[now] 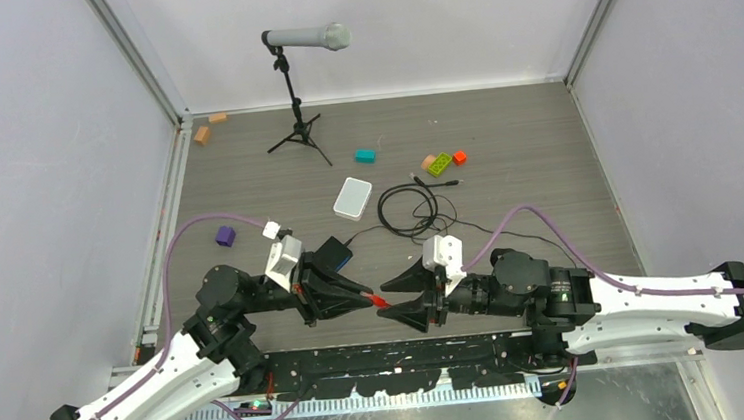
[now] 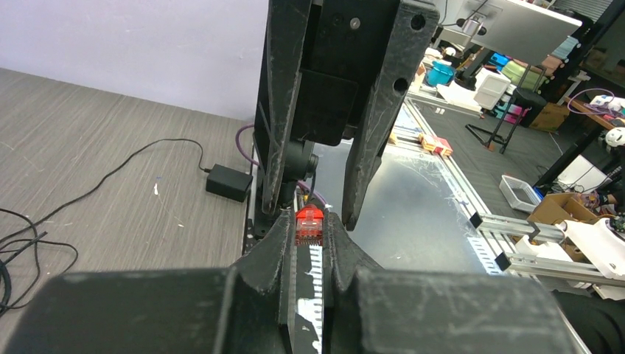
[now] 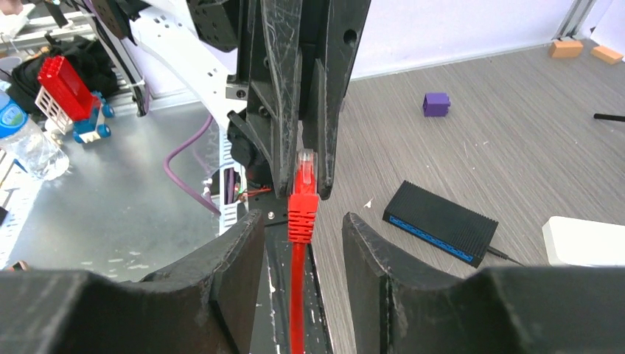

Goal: Insert the plug into the switch port
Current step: Pick up the connector from the center of the board.

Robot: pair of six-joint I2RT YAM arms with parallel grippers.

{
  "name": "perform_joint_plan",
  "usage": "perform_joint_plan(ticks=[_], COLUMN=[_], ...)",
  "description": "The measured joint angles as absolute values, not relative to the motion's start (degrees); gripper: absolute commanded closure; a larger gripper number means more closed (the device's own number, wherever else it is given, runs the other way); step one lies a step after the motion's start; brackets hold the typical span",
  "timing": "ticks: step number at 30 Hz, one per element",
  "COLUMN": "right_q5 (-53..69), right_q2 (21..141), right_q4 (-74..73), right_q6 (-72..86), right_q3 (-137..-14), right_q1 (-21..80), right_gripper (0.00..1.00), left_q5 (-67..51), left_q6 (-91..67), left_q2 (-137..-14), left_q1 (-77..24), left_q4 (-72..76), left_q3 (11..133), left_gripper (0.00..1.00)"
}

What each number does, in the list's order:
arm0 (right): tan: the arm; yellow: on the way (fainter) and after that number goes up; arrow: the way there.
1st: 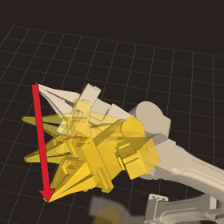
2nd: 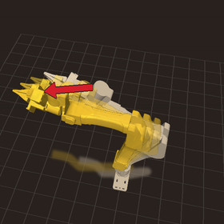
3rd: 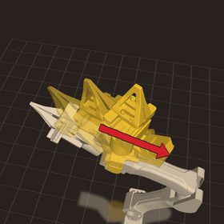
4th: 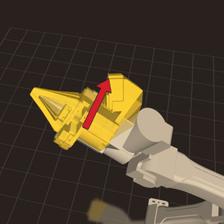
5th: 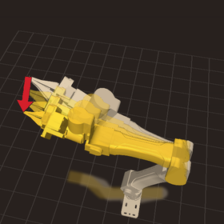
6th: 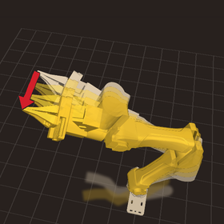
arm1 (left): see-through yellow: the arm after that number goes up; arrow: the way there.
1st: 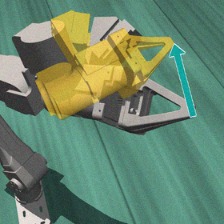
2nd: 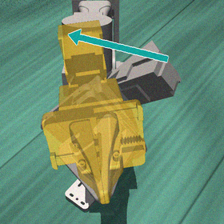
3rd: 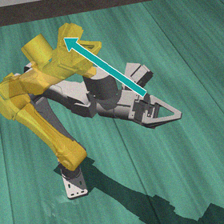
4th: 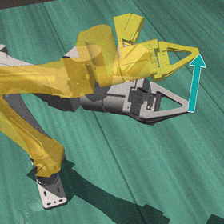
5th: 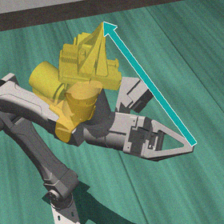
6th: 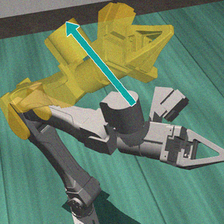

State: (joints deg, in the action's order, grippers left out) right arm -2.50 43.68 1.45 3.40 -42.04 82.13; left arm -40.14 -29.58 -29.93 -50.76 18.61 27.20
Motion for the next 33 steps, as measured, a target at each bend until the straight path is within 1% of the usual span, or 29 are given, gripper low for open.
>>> perform_joint_plan(ticks=[8,13,16,22,24,25,26,27,28,29,30,31,33], right_q5=[-2.68,-2.72,-2.98,-3.49,-3.88,-3.97,-4.05,-4.23,-4.43,-4.75,-5.28,-6.17,-8.16], right_q2=[43.51,44.49,44.73,44.75,44.77,44.77,44.77,44.77,44.77,44.82,44.88,45.04,45.45], right_q4=[2.81,2.79,2.79,2.76,2.63,2.66,2.72,2.72,2.74,2.76,2.46,1.56,-0.58], right_q6=[3.42,3.44,3.51,3.90,3.97,4.23,4.34,4.43,4.51,4.47,4.49,4.49,4.34], right_q3=[-41.87,-41.87,-41.85,-41.85,-41.85,-41.85,-41.85,-41.85,-41.85,-41.85,-41.85,-41.91,-42.17], right_q1=[82.13,82.13,82.13,82.13,82.13,82.13,82.13,82.13,82.13,82.13,82.13,82.13,82.13], right_gripper=[0.51,0.54,0.61,0.87,0.92,0.94,0.96,0.99,0.99,0.99,1.00,1.00,1.00], left_q5=[-40.14,-40.16,-40.16,-39.97,-39.99,-39.92,-39.83,-39.70,-39.48,-39.13,-38.83,-38.28,-36.64], left_q6=[-29.61,-29.63,-29.63,-29.63,-29.58,-29.61,-29.58,-29.58,-29.52,-29.54,-29.19,-29.06,-28.82], left_q2=[-30.04,-30.13,-30.13,-30.06,-29.87,-29.69,-29.58,-29.43,-29.28,-29.06,-28.88,-28.64,-27.79], left_q1=[-50.76,-50.76,-50.76,-50.76,-50.76,-50.76,-50.76,-50.76,-50.76,-50.76,-50.76,-50.76,-50.76], left_q4=[18.68,18.68,18.70,18.79,19.00,19.03,19.03,19.00,18.92,18.76,18.57,18.17,16.60], left_q3=[27.00,26.92,26.87,26.68,26.46,26.41,26.37,26.37,26.37,26.37,26.37,26.37,26.46], left_gripper=[1.00,1.00,1.00,1.00,1.00,0.96,0.85,0.71,0.58,0.47,0.38,0.33,0.29])
